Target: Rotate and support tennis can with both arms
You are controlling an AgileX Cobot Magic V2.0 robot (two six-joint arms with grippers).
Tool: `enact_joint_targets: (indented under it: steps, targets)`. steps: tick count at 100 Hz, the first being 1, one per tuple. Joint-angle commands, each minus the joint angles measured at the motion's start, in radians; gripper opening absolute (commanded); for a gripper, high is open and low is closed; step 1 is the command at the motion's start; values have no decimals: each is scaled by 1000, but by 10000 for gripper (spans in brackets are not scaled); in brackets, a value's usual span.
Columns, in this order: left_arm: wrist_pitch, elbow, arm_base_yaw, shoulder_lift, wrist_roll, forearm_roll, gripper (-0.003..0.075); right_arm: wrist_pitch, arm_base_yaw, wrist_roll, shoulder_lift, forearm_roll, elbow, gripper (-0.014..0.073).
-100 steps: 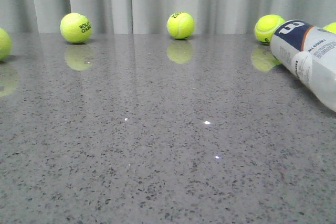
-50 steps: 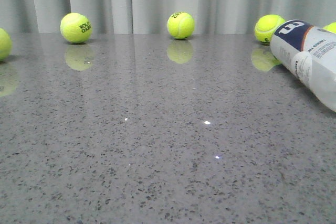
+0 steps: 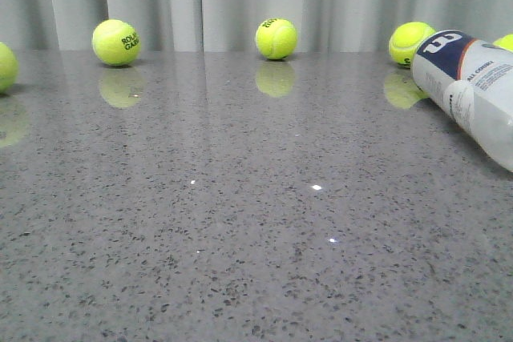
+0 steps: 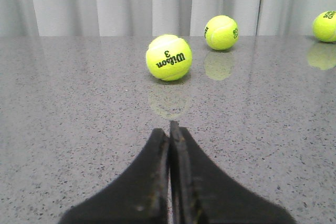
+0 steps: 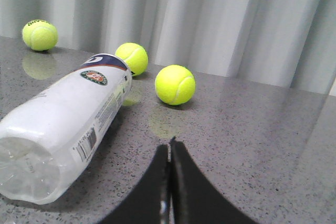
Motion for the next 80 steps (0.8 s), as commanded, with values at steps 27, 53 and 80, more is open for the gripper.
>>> enact_joint_targets:
  steps: [27,53,80]
  targets:
    - [-75,45,-9,-34,-5,-9,-19,64,2,52,18,78,-94,-60]
    - [-75,45,-9,-34,-5,-9,-19,389,2,51,216,121,-349,-60]
    - [-75,45,-9,-34,-5,-9,-18,539,39,50,516,124,-587,283]
